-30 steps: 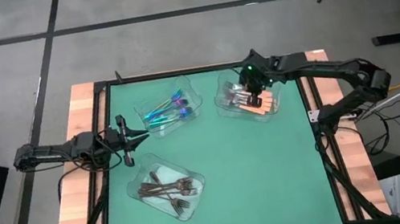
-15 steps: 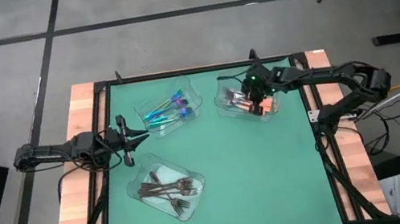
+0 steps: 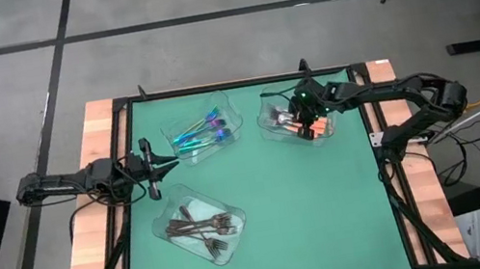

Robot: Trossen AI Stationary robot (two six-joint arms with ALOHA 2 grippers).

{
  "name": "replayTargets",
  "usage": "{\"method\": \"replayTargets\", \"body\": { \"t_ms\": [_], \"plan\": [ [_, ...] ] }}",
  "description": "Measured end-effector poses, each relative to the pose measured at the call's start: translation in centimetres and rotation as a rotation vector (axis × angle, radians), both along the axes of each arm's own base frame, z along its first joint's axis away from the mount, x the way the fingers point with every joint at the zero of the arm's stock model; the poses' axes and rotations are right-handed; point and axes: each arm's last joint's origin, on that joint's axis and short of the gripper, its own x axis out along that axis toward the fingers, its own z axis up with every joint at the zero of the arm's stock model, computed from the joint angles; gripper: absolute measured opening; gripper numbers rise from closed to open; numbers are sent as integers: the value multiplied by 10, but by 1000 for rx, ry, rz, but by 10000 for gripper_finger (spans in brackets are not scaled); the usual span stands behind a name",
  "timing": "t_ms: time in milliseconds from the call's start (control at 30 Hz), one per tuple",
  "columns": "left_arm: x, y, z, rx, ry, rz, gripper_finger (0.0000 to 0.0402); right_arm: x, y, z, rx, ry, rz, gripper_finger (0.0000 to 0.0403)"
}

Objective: Sort silverware by color (type)
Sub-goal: Put the yellow fork into the top right transparent bin, then return to Home position

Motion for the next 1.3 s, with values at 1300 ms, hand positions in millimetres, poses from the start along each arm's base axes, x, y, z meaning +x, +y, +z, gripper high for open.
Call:
{"method": "replayTargets", "body": {
  "t_ms": [1300],
  "plan": [
    [0,0,0,0,0,0,53,-1,1,-2,35,-2,-9,78]
  ]
}}
